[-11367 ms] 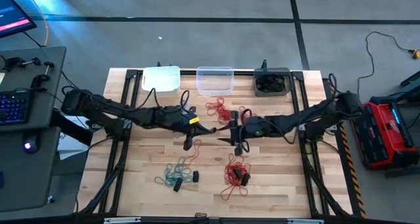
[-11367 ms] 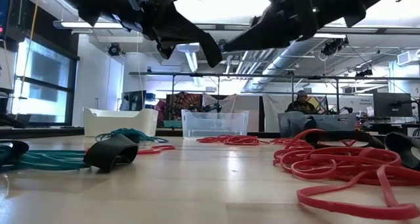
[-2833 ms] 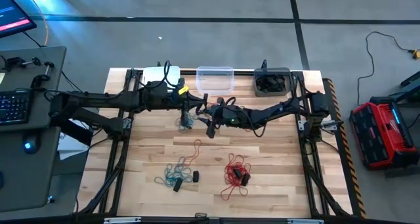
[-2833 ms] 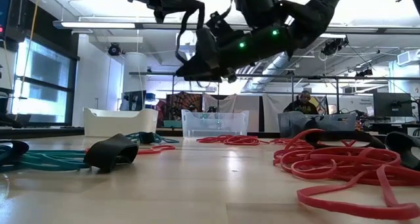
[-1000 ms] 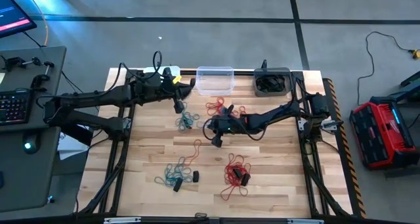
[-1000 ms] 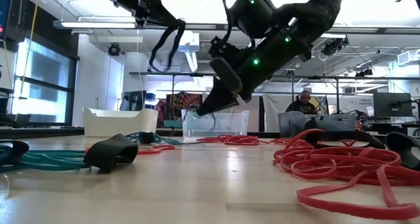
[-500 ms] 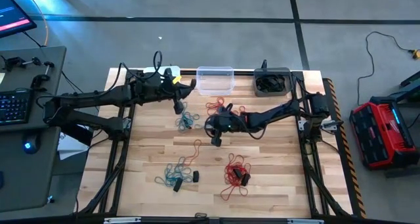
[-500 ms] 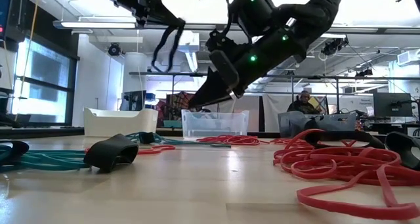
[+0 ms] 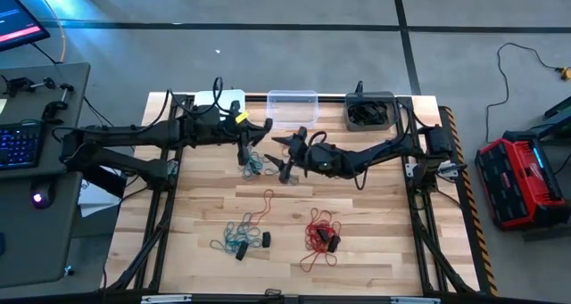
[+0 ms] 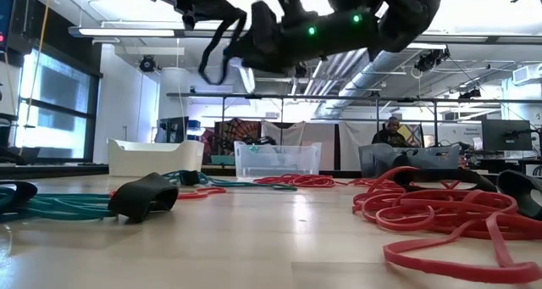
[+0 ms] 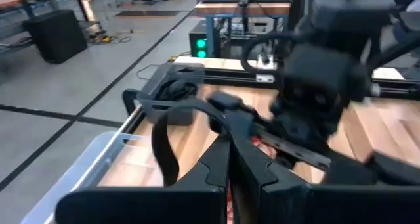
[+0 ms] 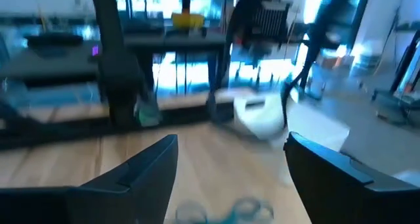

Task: Sort rubber bands into baskets
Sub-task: Put the black rubber band into the black bin

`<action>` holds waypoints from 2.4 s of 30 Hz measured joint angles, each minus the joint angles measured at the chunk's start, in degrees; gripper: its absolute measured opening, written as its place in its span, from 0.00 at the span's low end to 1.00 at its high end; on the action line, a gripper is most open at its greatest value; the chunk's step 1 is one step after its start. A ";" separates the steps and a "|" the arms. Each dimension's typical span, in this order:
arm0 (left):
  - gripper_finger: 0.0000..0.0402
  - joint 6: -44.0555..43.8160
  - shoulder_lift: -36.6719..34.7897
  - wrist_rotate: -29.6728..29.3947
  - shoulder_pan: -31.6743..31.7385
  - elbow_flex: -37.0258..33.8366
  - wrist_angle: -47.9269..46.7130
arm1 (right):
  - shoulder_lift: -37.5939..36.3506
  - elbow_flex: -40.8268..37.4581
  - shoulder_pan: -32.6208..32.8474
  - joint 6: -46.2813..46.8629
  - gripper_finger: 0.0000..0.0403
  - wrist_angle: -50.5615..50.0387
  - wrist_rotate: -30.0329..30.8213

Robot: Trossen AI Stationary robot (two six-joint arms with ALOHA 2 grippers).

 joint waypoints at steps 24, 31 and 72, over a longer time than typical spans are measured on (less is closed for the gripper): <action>0.00 0.31 6.60 -0.08 -3.79 -0.02 6.97 | -0.02 0.02 -0.04 -1.70 0.48 7.42 3.31; 0.05 3.35 6.58 -0.54 -3.79 -0.02 4.80 | -0.02 0.02 -0.03 -4.20 0.03 2.97 2.73; 0.36 2.13 6.16 -3.97 -3.79 -6.37 6.27 | -19.39 0.00 -5.90 -7.16 0.00 -31.40 20.11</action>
